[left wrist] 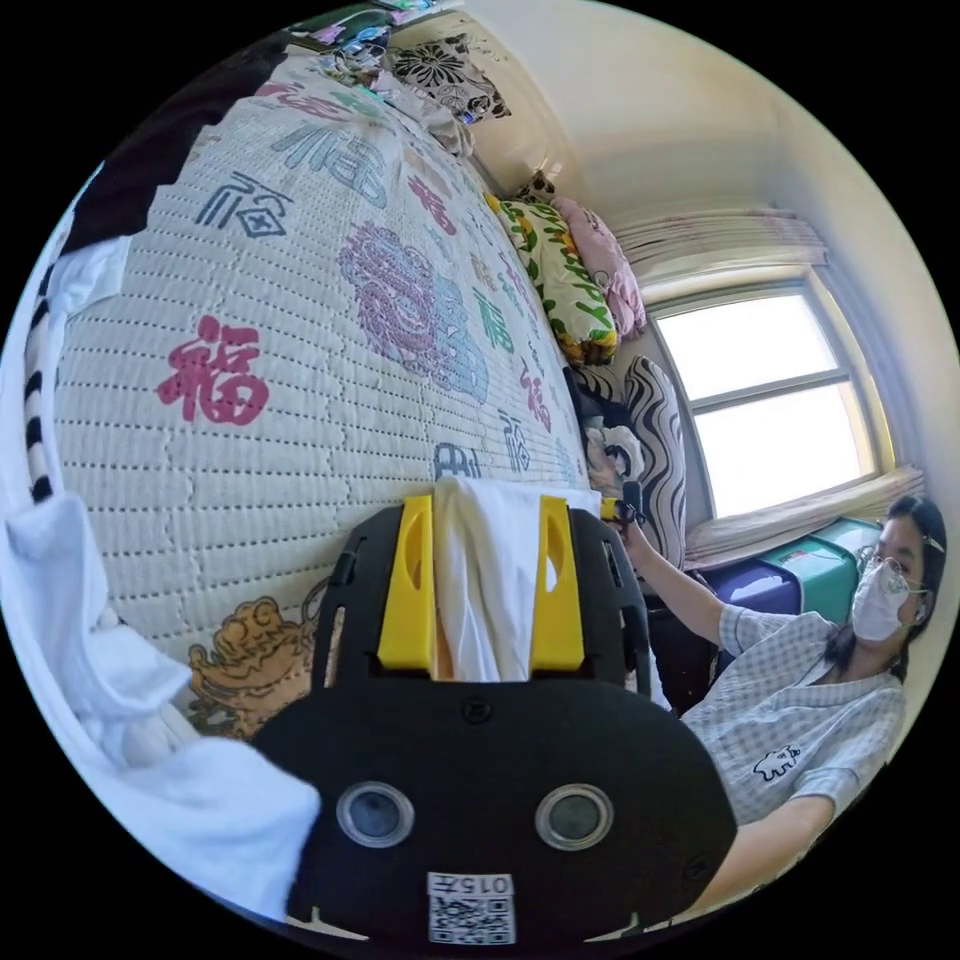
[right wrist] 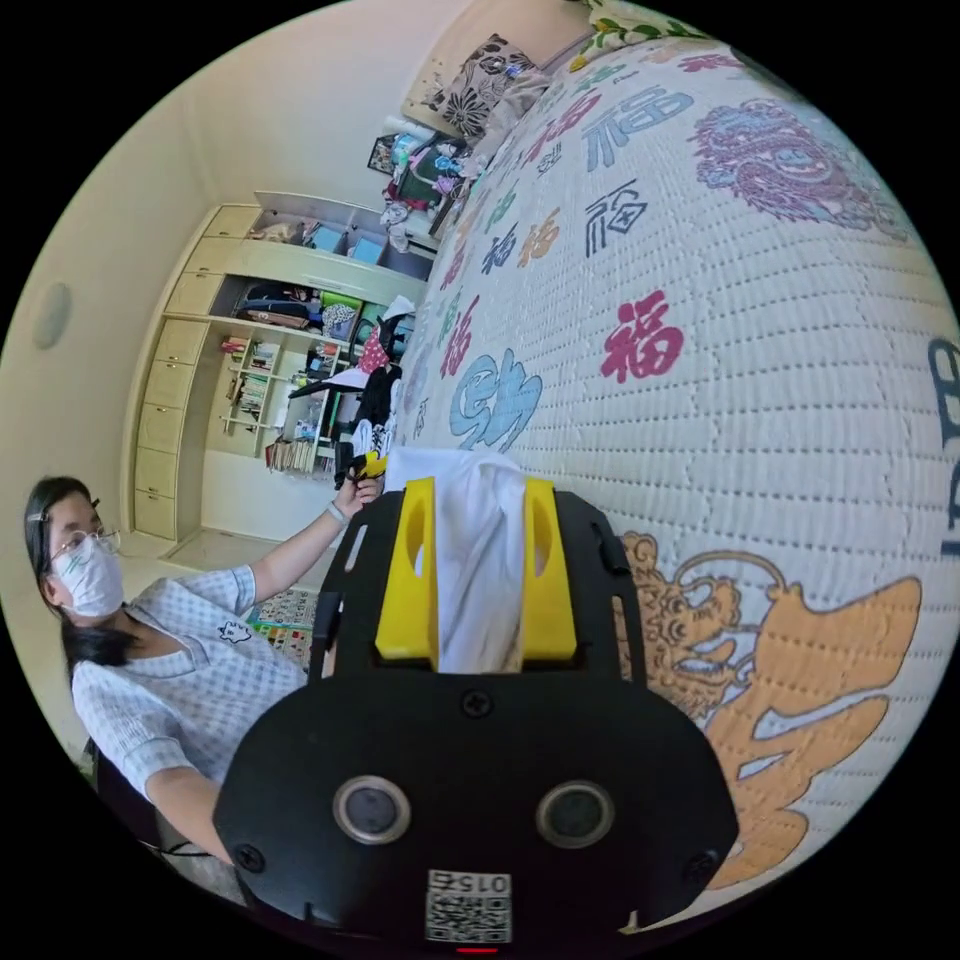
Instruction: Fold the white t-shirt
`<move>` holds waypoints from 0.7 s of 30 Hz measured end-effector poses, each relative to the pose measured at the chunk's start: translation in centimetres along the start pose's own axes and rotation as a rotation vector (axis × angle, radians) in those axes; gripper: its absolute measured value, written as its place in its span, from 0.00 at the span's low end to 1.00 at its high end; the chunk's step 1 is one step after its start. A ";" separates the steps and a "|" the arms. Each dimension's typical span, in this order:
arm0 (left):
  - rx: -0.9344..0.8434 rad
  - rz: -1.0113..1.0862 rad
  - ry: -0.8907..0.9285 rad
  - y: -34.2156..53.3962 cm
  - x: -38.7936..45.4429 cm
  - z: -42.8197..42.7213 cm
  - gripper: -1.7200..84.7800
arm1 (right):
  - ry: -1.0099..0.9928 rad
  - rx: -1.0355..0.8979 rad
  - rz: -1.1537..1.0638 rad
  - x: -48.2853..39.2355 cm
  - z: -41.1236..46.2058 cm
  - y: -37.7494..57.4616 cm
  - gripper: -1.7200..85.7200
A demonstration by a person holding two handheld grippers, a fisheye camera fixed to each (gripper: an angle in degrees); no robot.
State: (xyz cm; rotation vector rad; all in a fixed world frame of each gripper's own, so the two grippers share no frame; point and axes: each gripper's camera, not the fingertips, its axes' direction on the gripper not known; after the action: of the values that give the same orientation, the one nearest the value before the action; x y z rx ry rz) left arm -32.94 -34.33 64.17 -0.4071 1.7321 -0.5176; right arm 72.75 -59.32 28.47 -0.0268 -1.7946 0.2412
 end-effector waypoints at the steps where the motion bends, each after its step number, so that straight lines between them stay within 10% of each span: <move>1: -0.003 0.008 -0.003 0.0 0.0 0.3 0.15 | -0.007 -0.012 0.007 0.2 0.2 -0.2 0.13; 17: -0.006 0.081 0.093 -9.1 3.8 2.7 0.03 | 0.128 0.046 0.027 -2.3 -3.0 -7.2 0.07; 21: -0.017 -0.001 -0.167 -10.0 2.8 5.6 0.04 | 0.290 0.031 0.177 -0.5 -1.7 -8.5 0.09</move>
State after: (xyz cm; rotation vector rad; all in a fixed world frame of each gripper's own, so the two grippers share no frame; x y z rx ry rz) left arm -28.10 -44.92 66.37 -0.4511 1.5762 -0.4569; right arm 75.42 -67.50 29.87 -0.1905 -1.5003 0.3724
